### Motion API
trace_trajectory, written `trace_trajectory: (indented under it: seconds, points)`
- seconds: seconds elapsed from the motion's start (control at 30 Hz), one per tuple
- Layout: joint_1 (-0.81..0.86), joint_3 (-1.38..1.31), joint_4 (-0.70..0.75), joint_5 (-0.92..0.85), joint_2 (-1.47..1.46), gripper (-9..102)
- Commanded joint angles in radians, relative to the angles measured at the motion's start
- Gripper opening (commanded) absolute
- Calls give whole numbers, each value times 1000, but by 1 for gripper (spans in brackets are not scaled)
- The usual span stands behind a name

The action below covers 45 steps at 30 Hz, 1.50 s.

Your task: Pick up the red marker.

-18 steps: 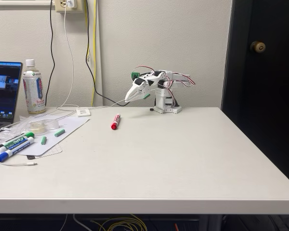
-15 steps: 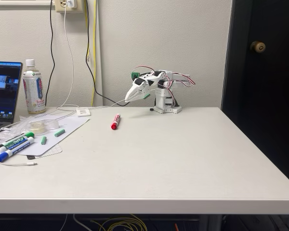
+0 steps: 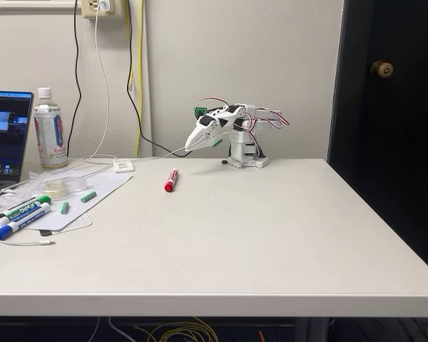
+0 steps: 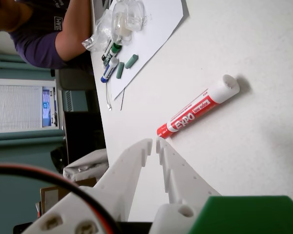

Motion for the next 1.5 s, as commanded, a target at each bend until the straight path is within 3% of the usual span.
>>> trace_trajectory:
  seconds: [0.0,0.8,1.23,1.33,1.4,1.47]
  points:
    - [0,-3,0,2,8,0]
    - [-9,-3,3,3,8,0]
    - [-133,-60,-91,156,-3,0]
    - [-155,-95,-155,221,-104,0]
    - [-166,-209,-190,245,-314,0]
    - [-169,-445,-130,261,-620,0]
